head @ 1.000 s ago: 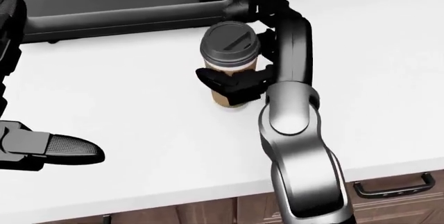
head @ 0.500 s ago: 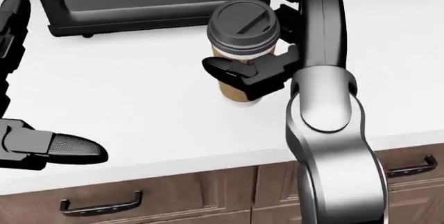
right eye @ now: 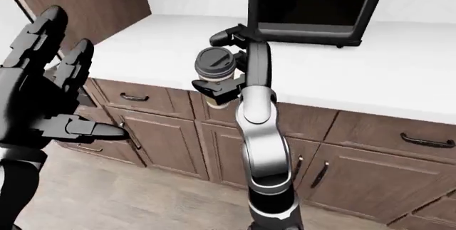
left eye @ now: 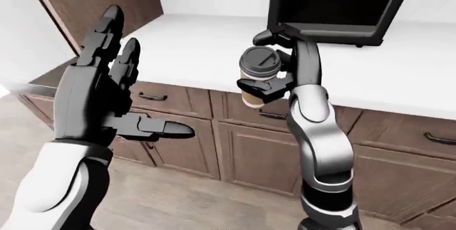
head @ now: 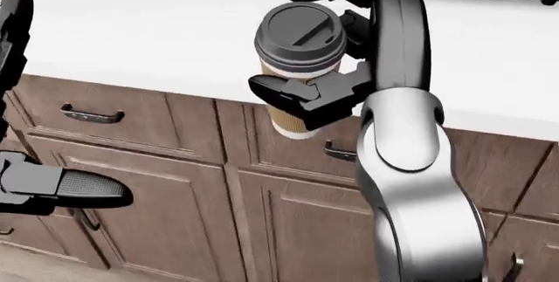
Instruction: Move the drinks to the dining counter.
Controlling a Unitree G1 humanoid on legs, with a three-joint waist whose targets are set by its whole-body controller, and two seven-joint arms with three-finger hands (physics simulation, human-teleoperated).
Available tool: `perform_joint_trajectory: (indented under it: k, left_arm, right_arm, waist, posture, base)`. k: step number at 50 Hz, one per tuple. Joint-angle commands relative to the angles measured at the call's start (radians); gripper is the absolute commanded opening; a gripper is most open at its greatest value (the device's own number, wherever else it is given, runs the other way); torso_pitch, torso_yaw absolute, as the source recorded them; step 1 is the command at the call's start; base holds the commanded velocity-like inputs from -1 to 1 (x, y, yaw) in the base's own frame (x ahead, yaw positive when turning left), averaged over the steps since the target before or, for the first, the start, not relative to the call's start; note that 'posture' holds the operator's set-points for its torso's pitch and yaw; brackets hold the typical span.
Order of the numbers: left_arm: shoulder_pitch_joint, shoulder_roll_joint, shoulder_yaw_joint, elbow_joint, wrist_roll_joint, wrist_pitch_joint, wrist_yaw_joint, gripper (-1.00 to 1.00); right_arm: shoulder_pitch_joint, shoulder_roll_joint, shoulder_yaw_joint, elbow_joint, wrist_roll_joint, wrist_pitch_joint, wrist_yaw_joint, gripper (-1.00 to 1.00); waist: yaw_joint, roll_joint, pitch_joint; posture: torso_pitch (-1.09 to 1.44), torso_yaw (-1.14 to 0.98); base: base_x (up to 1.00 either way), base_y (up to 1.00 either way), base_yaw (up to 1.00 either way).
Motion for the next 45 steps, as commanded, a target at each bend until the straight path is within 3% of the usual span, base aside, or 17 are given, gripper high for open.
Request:
perform_joint_trajectory:
  k: [1, 2, 5, 9, 14, 16, 17, 18, 20, 25, 29, 30, 31, 34, 42, 44, 45]
  left_arm:
    - [-0.012, 0.005, 0.010, -0.010, 0.007, -0.024, 0.004, 1.00]
    - [-0.013, 0.005, 0.010, -0.011, 0.006, -0.023, 0.004, 1.00]
    - [-0.019, 0.005, 0.011, -0.017, 0.002, -0.013, 0.008, 1.00]
    - [-0.018, 0.004, 0.010, -0.018, 0.001, -0.012, 0.010, 1.00]
    - [-0.021, 0.006, 0.012, -0.017, -0.002, -0.011, 0.011, 1.00]
    - [-0.022, 0.007, 0.013, -0.017, -0.004, -0.010, 0.011, 1.00]
    - [-0.021, 0.007, 0.014, -0.017, -0.004, -0.010, 0.011, 1.00]
    - [-0.018, 0.008, 0.013, -0.016, -0.003, -0.014, 0.010, 1.00]
    - [-0.008, 0.005, 0.011, -0.020, -0.001, -0.020, 0.009, 1.00]
    - [0.006, 0.001, 0.001, -0.009, 0.014, -0.043, 0.000, 1.00]
    - [0.012, -0.003, 0.000, -0.010, 0.022, -0.047, -0.007, 1.00]
    - [0.013, -0.008, -0.002, -0.016, 0.023, -0.043, -0.005, 1.00]
    - [0.012, -0.010, -0.008, -0.017, 0.026, -0.042, -0.004, 1.00]
    - [0.003, -0.011, -0.009, -0.022, 0.027, -0.029, -0.002, 1.00]
    - [0.004, -0.014, -0.013, -0.021, 0.036, -0.031, -0.009, 1.00]
    - [0.005, -0.014, -0.012, -0.020, 0.039, -0.032, -0.012, 1.00]
    - [0.009, -0.014, -0.015, -0.018, 0.043, -0.037, -0.015, 1.00]
  right_arm:
    - [-0.031, 0.004, 0.011, -0.037, 0.005, -0.045, 0.005, -1.00]
    - [-0.032, 0.004, 0.011, -0.040, 0.005, -0.043, 0.005, -1.00]
    - [-0.031, 0.003, 0.013, -0.038, 0.005, -0.048, 0.006, -1.00]
    - [-0.030, 0.005, 0.016, -0.041, 0.002, -0.049, 0.008, -1.00]
    - [-0.030, 0.007, 0.019, -0.042, -0.002, -0.050, 0.011, -1.00]
    - [-0.030, 0.007, 0.022, -0.042, -0.006, -0.051, 0.012, -1.00]
    - [-0.030, 0.008, 0.021, -0.043, -0.007, -0.051, 0.013, -1.00]
    - [-0.028, 0.009, 0.021, -0.041, -0.008, -0.054, 0.012, -1.00]
    - [-0.017, 0.009, 0.017, -0.029, -0.008, -0.075, 0.008, -1.00]
    - [-0.013, 0.010, 0.017, -0.024, -0.008, -0.083, 0.005, -1.00]
    - [-0.009, 0.009, 0.016, -0.014, -0.010, -0.094, 0.003, -1.00]
    - [-0.006, 0.008, 0.016, -0.013, -0.010, -0.096, 0.003, -1.00]
    - [-0.005, 0.008, 0.016, -0.012, -0.010, -0.097, 0.003, -1.00]
    - [-0.006, 0.006, 0.014, -0.015, -0.011, -0.096, 0.004, -1.00]
    - [-0.005, 0.005, 0.015, -0.009, -0.011, -0.103, 0.005, -1.00]
    - [-0.007, 0.005, 0.017, -0.016, -0.014, -0.096, 0.006, -1.00]
    - [-0.006, 0.006, 0.017, -0.016, -0.014, -0.097, 0.007, -1.00]
  waist:
    - [-0.003, 0.029, -0.032]
    - [0.013, 0.002, -0.016]
    - [0.020, -0.036, -0.027]
    - [0.012, -0.071, 0.002]
    - [0.001, -0.118, 0.006]
    - [-0.002, -0.172, -0.010]
    - [0.005, -0.165, -0.023]
    - [-0.006, -0.152, 0.004]
    - [0.006, -0.151, -0.007]
    - [-0.005, -0.092, -0.001]
    - [-0.014, -0.004, -0.017]
    - [-0.011, 0.033, -0.054]
    - [-0.002, -0.002, -0.010]
    - [0.019, -0.030, -0.025]
    - [0.003, -0.107, 0.005]
    - [0.002, -0.141, 0.001]
    - [0.000, -0.175, -0.013]
  posture:
    - [0.00, 0.00]
    - [0.00, 0.00]
    - [0.00, 0.00]
    - [0.00, 0.00]
    - [0.00, 0.00]
    - [0.00, 0.00]
    - [0.00, 0.00]
    - [0.00, 0.00]
    - [0.00, 0.00]
    - [0.00, 0.00]
    - [0.00, 0.00]
    - [0.00, 0.00]
    - [0.00, 0.00]
    - [0.00, 0.00]
    - [0.00, 0.00]
    - [0.00, 0.00]
    - [0.00, 0.00]
  base:
    - [0.00, 0.00, 1.00]
    - [0.00, 0.00, 1.00]
    - [0.00, 0.00, 1.00]
    - [0.00, 0.00, 1.00]
    - [0.00, 0.00, 1.00]
    - [0.02, 0.00, 1.00]
    - [0.03, 0.00, 1.00]
    - [0.04, 0.00, 1.00]
    - [0.04, 0.00, 1.00]
    - [0.04, 0.00, 1.00]
    - [0.06, 0.00, 1.00]
    - [0.06, 0.00, 1.00]
    - [0.07, 0.00, 1.00]
    - [0.07, 0.00, 1.00]
    - [0.08, 0.00, 1.00]
    - [0.10, 0.00, 1.00]
    - [0.09, 0.00, 1.00]
